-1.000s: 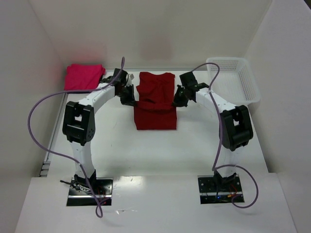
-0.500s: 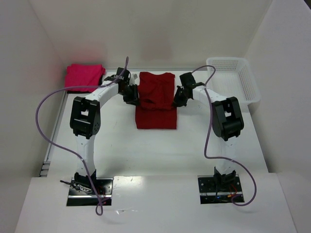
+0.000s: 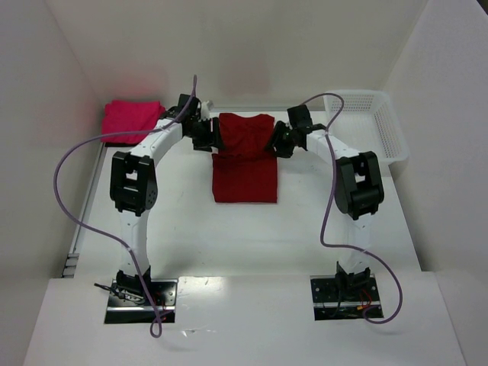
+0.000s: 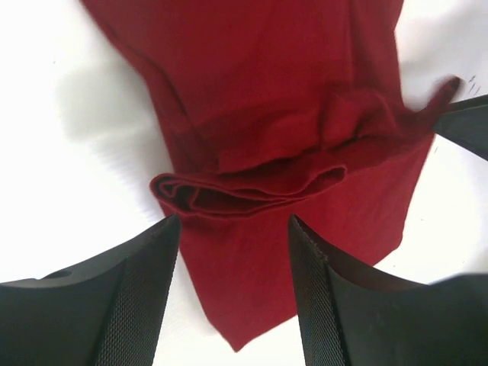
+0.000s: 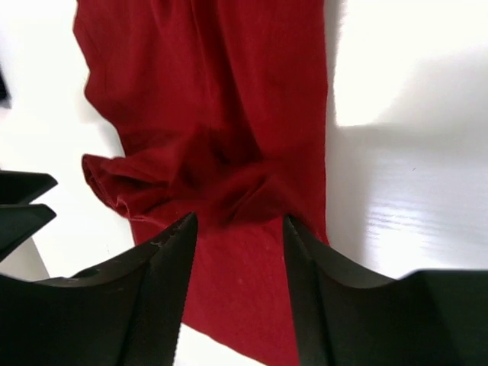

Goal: Fold and stack the t-shirts

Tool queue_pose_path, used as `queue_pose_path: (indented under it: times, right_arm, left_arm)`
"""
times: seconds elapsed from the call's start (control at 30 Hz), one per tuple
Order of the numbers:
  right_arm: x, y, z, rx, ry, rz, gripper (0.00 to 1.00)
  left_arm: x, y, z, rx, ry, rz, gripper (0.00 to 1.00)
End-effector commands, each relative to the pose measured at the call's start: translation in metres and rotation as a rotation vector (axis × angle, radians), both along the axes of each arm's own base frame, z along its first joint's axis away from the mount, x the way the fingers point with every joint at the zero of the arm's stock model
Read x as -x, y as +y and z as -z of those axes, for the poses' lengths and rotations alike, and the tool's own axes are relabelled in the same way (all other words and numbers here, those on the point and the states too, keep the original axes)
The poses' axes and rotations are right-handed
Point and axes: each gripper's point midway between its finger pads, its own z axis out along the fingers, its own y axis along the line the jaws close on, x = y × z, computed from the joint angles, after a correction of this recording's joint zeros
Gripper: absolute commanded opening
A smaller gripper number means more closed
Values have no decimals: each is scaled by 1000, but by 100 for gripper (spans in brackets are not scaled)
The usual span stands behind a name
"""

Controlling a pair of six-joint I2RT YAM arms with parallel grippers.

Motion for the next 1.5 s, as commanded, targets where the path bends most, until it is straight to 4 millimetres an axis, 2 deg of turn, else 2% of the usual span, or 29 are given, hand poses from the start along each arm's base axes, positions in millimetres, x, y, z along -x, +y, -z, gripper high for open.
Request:
queue_pose_path:
  times: [0.0, 0.07, 0.2, 0.27, 0.3, 0.37, 0.4, 0.43, 0.47, 0.5, 0.57, 0.63, 0.67, 0.73, 0.8, 0.83, 0.9, 0.93, 0.97, 1.03, 1.07, 1.13, 1.17, 1.23, 1.27, 1.3, 1.33, 1.4, 1.47]
  right_arm:
    - [-28, 0, -26, -48, -103, 17, 55]
    - [-35, -4, -26, -50, -115, 27, 59]
    - [-46, -17, -25, -42, -114, 58, 71]
    - [-48, -23, -38, -47, -138, 69, 77]
    - [-48, -23, -38, -36, -146, 56, 81]
    - [-46, -23, -54, -36, -183, 33, 93]
    - [-42, -22, -53, -32, -185, 11, 96]
    - [-40, -21, -56, -40, -193, 4, 98]
    - [-33, -23, -48, -29, -177, -3, 100]
    - [-30, -23, -56, -34, -199, -3, 100]
    - [-23, -27, -50, -12, -206, -14, 98]
    - [-17, -29, -57, -8, -229, -21, 97]
    - [-13, -30, -53, 0, -231, -30, 96]
    - [-12, -29, -60, -4, -255, -44, 88]
    - [-8, -27, -62, -17, -266, -55, 75]
    - [-7, -24, -72, -38, -287, -72, 63]
    - [-7, -16, -78, -77, -317, -108, 49]
    - [-4, -8, -83, -114, -324, -148, 35]
    - [-3, 1, -83, -138, -320, -167, 28]
    - [0, 17, -77, -147, -299, -201, 18]
    - [-4, 23, -69, -146, -281, -211, 12]
    - [0, 39, -56, -138, -240, -247, 11]
    - [-3, 45, -57, -134, -246, -262, 11]
    - [-2, 54, -35, -129, -201, -287, 9]
    - [-4, 55, -32, -129, -198, -287, 9]
    - [-4, 54, -19, -124, -174, -286, 9]
    - [-4, 54, -14, -123, -163, -286, 9]
    - [-6, 55, -12, -116, -170, -294, 9]
    - [-8, 52, 0, -97, -153, -279, 9]
  left_arm:
    - [-18, 0, -3, 25, -36, 18, 66]
    - [-22, -1, -5, 27, -47, 18, 68]
    - [-26, 17, -10, 12, -58, -21, 71]
    - [-20, 23, -12, 7, -62, -23, 76]
    - [-17, 28, -11, 5, -54, -32, 77]
    - [-11, 36, -11, -2, -49, -35, 79]
    - [-9, 34, -6, 4, -40, -29, 80]
    - [-1, 36, 0, 1, -18, -29, 80]
    - [0, 36, 5, 0, -11, -29, 81]
    - [5, 35, 4, 3, -11, -15, 82]
    - [3, 31, 5, 24, -25, -2, 78]
    - [4, 27, 9, 48, -21, 15, 77]
    - [6, 24, 13, 64, -12, 38, 75]
    - [1, 23, 9, 66, -28, 39, 71]
    - [3, 18, 6, 95, -23, 59, 64]
    - [2, 16, 4, 105, -34, 65, 51]
    - [3, 13, -9, 129, -63, 82, 39]
    - [4, 6, -12, 143, -70, 101, 32]
    - [5, 4, -13, 151, -68, 108, 19]
    - [11, -9, -15, 173, -68, 152, 12]
    - [10, -11, -8, 181, -53, 158, 10]
    - [7, -19, -9, 191, -61, 178, 9]
    - [5, -25, -2, 191, -57, 188, 9]
    - [-1, -29, 4, 180, -59, 177, 9]
    - [-8, -26, 11, 158, -60, 160, 9]
    - [-9, -25, 17, 147, -49, 143, 9]
    - [-15, -24, 13, 141, -74, 137, 9]
    - [-20, -21, 26, 118, -62, 108, 9]
    - [-19, -20, 32, 116, -50, 107, 9]
